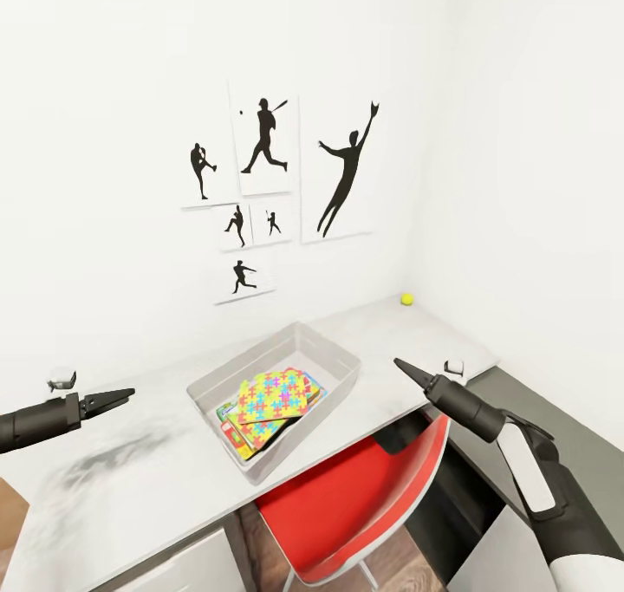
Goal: Put all the toys in the child's room - the three board games (two on the bed and one on the table), the two jigsaw puzzles on the table, and the tennis ball on the table - inside the toy box on the table in the child's room.
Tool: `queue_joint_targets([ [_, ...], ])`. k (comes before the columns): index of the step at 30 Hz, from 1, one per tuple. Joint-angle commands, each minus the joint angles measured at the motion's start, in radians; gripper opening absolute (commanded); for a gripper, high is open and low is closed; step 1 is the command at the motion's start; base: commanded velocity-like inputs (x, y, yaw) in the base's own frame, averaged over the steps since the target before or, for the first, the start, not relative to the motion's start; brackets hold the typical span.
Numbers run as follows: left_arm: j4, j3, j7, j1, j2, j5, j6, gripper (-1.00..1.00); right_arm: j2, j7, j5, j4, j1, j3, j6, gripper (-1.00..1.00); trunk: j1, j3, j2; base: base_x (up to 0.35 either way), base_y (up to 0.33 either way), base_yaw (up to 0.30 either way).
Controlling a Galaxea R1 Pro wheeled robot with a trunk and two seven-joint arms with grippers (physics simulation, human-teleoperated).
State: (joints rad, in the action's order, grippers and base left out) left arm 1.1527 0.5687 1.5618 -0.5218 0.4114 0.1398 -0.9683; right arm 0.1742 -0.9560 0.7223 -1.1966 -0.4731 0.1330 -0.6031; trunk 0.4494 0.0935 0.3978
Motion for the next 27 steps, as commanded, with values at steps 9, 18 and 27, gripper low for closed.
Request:
queue_joint_targets([
  [9, 0.002, 0.000, 0.009, -0.001, 0.000, 0.011, -0.010, 1.00, 0.000, -0.001, 0.006, 0.006, -0.001, 0.001, -0.006, 1.00, 0.001, 0.000, 0.002, 0.000, -0.135, -0.020],
  [18, 0.002, 0.001, 0.009, -0.001, 0.000, 0.011, -0.009, 1.00, 0.001, -0.001, 0.006, 0.009, -0.001, 0.002, -0.006, 1.00, 0.001, -0.012, 0.002, 0.000, -0.291, -0.154],
  [27, 0.002, 0.002, 0.009, -0.001, 0.000, 0.011, -0.009, 1.00, 0.001, 0.001, 0.006, 0.009, -0.001, 0.002, -0.006, 1.00, 0.001, -0.025, 0.002, 0.058, -0.239, -0.181],
])
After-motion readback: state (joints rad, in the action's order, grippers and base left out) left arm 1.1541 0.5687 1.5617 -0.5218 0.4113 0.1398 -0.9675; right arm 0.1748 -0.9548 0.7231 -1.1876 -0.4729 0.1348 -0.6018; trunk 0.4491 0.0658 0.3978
